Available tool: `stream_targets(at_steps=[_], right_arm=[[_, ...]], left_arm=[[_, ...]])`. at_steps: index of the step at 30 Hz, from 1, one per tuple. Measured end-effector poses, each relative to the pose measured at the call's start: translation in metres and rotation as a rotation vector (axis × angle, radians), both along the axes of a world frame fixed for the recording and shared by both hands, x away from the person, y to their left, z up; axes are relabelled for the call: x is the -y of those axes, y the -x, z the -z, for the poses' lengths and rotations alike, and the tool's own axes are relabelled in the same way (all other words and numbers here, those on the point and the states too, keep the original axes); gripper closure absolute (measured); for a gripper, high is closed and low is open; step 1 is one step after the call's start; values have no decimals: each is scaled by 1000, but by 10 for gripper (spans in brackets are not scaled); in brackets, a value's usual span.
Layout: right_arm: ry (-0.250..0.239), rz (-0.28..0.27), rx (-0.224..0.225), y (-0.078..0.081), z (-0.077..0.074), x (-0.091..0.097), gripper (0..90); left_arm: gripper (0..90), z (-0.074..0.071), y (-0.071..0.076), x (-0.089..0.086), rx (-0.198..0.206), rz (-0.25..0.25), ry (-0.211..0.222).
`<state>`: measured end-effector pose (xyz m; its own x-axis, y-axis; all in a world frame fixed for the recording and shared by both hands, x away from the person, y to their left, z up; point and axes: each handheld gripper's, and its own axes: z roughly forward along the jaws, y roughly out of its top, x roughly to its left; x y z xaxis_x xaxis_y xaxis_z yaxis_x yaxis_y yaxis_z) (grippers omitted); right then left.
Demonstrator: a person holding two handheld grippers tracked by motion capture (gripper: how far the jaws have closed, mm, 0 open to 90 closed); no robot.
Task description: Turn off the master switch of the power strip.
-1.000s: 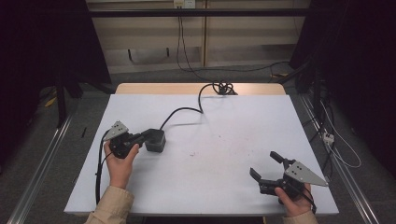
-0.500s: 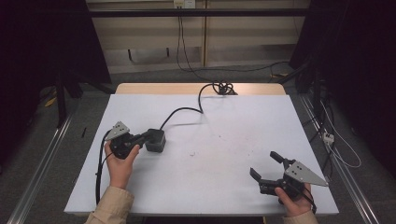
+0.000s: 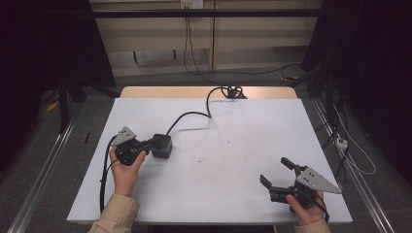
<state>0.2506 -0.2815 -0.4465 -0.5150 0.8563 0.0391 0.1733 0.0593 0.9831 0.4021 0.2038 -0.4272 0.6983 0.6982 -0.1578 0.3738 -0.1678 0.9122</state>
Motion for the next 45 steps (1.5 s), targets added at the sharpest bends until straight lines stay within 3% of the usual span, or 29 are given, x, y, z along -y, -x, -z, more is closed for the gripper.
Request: stream_targets(at_steps=[45], right_arm=[[-1, -1, 0, 0, 0, 0, 37]], left_arm=[[900, 4, -2, 2, -14, -19, -52]])
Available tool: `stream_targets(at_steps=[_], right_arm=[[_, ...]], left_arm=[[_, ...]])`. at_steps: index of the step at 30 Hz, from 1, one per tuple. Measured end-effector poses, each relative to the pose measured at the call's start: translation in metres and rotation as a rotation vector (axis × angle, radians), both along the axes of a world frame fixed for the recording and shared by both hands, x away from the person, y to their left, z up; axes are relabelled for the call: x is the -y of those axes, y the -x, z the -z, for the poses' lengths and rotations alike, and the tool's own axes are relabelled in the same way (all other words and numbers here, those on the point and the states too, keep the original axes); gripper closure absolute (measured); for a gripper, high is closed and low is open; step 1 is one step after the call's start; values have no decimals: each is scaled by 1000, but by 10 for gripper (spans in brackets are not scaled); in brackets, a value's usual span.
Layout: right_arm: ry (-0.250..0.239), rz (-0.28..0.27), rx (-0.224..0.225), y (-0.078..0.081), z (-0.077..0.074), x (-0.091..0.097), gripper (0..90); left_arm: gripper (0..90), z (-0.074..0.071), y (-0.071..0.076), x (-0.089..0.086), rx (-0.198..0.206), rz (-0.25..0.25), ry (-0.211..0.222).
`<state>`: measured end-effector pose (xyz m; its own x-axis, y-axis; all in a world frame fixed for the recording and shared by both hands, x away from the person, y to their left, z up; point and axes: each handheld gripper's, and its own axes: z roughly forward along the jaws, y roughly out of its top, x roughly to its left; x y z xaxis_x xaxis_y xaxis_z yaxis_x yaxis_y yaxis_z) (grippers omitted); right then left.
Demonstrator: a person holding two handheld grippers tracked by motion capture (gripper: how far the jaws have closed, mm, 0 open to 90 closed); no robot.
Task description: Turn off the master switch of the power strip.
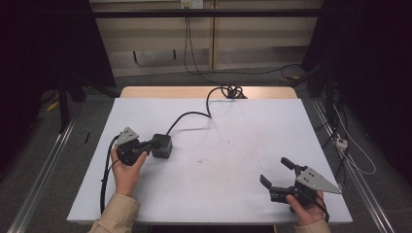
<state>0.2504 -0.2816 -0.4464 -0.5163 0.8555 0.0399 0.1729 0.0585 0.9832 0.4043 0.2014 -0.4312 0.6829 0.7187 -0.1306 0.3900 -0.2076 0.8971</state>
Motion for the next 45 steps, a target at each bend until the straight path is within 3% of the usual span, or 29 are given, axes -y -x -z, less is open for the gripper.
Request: stream_targets(at_steps=[35, 45], right_arm=[[-1, 3, -2, 0, 0, 0, 37], [-1, 6, 1, 1, 0, 0, 37]], left_arm=[[900, 1, -1, 2, 9, -5, -12], [900, 0, -1, 3, 20, 1, -41]])
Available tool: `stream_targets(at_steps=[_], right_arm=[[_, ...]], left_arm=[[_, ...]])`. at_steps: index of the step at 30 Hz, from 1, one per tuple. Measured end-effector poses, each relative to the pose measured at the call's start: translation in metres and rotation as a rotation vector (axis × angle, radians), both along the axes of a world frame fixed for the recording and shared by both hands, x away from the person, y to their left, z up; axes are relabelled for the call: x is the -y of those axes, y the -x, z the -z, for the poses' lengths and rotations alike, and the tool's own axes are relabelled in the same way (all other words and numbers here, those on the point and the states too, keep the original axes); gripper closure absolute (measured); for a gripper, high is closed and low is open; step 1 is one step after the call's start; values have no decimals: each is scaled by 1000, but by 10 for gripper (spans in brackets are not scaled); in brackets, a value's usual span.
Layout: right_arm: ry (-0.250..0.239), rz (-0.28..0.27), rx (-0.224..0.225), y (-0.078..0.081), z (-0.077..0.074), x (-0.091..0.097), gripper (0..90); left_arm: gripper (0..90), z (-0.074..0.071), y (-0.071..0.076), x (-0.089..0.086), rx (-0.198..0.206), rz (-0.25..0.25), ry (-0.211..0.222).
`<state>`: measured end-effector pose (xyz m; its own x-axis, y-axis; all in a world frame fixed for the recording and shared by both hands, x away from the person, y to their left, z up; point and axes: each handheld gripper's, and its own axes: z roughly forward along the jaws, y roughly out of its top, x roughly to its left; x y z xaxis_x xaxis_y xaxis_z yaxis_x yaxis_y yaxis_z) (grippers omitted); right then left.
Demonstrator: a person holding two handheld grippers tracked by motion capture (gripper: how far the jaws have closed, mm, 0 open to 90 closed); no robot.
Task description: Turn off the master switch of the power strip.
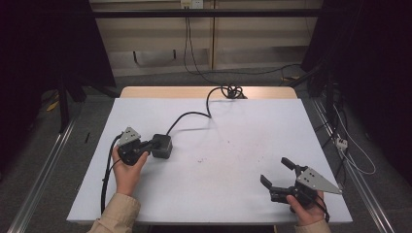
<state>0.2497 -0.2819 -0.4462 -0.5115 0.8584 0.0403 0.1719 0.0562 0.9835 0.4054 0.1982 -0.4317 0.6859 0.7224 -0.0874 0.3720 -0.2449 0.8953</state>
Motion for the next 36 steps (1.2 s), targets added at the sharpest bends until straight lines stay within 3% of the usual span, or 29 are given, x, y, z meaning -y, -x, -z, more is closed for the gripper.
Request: stream_targets(at_steps=[12, 30, 36], right_arm=[[-2, 1, 0, 0, 0, 0, 37], [-3, 2, -1, 0, 0, 0, 37], [0, 1, -2, 0, 0, 0, 37]], left_arm=[[900, -1, 1, 1, 17, 2, -35], [900, -1, 2, 3, 19, -4, -41], [900, 0, 2, 2, 9, -4, -20]])
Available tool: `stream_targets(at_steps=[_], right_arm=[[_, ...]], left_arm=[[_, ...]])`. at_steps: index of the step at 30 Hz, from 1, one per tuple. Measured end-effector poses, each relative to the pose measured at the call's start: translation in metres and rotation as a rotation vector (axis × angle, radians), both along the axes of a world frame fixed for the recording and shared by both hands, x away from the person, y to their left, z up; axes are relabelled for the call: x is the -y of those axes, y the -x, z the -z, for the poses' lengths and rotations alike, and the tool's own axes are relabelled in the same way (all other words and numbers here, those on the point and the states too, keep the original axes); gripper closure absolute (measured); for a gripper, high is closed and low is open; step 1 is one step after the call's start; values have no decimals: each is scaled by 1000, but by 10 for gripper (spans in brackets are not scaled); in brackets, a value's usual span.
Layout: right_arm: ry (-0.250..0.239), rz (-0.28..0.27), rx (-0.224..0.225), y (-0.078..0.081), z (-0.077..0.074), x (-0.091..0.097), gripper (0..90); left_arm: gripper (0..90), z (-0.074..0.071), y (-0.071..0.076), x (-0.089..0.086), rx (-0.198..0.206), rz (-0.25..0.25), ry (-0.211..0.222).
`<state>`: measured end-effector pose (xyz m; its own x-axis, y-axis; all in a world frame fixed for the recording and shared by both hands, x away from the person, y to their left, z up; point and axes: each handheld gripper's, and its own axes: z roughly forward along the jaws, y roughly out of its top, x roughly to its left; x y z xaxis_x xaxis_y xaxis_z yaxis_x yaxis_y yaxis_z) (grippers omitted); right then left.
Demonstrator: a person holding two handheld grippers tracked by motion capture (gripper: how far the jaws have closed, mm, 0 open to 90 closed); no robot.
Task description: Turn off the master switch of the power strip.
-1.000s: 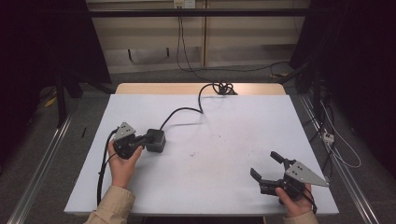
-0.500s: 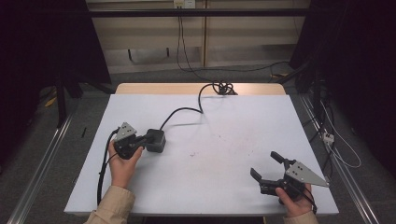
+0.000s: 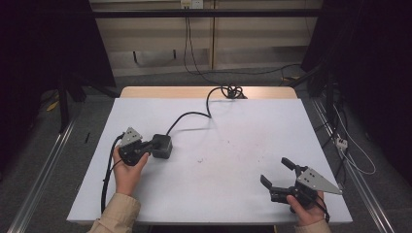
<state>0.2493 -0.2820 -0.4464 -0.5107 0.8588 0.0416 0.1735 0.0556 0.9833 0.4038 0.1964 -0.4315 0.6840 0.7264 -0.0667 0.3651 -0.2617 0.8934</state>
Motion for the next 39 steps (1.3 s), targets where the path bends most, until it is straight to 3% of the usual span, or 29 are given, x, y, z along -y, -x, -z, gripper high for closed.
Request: stream_targets(at_steps=[11, 39], right_arm=[[-1, -1, 0, 0, 0, 0, 37], [-4, -2, -1, 0, 0, -1, 36]], left_arm=[[900, -1, 1, 2, 11, -6, -24], [900, -1, 1, 3, 1, -17, -20]])
